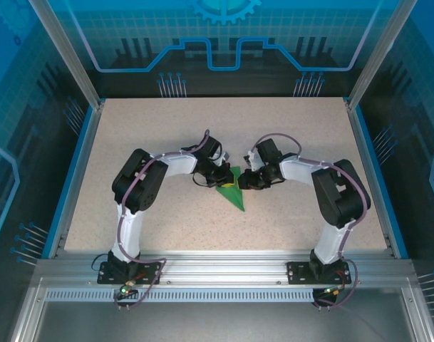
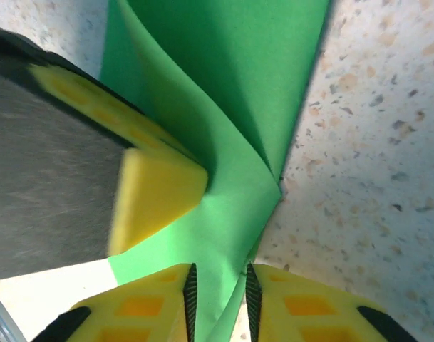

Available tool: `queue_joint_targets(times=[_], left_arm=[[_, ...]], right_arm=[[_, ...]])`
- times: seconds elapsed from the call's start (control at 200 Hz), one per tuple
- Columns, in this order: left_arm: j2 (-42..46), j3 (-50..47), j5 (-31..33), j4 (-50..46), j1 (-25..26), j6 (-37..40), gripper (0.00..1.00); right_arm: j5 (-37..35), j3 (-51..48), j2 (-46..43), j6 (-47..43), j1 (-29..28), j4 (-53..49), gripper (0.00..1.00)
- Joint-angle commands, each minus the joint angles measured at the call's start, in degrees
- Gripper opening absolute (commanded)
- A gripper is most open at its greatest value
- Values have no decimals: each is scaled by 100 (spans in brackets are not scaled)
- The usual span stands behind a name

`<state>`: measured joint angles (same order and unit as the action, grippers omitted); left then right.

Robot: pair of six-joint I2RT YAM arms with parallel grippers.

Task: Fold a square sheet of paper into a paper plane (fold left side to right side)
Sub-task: Fourth fold the wing at the center of the table.

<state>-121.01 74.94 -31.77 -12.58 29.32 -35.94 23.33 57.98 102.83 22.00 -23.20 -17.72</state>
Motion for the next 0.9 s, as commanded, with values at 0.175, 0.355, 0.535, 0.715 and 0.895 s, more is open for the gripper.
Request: queue_joint_targets(times=[0.175,0.355,0.535,0.715,0.895], left_arm=[[-108,-252,303,-330,51,123,0],[-98,-269,284,-321,53,113,0],[-72,-282,272,-323,56,112,0],[-61,-299,285,-320,49,113,0],[-63,-287,292,-320,55,116,0]], right_arm=[[655,-221,-713,-59,-134,-458,23],[1384,-568,-541,270,-475,-45,19],[1331,-620,-339,321,-559,-47,18],[1242,-676,-276,221,-580,-232,18],[1200,-868,-216,246,-580,-143,18]])
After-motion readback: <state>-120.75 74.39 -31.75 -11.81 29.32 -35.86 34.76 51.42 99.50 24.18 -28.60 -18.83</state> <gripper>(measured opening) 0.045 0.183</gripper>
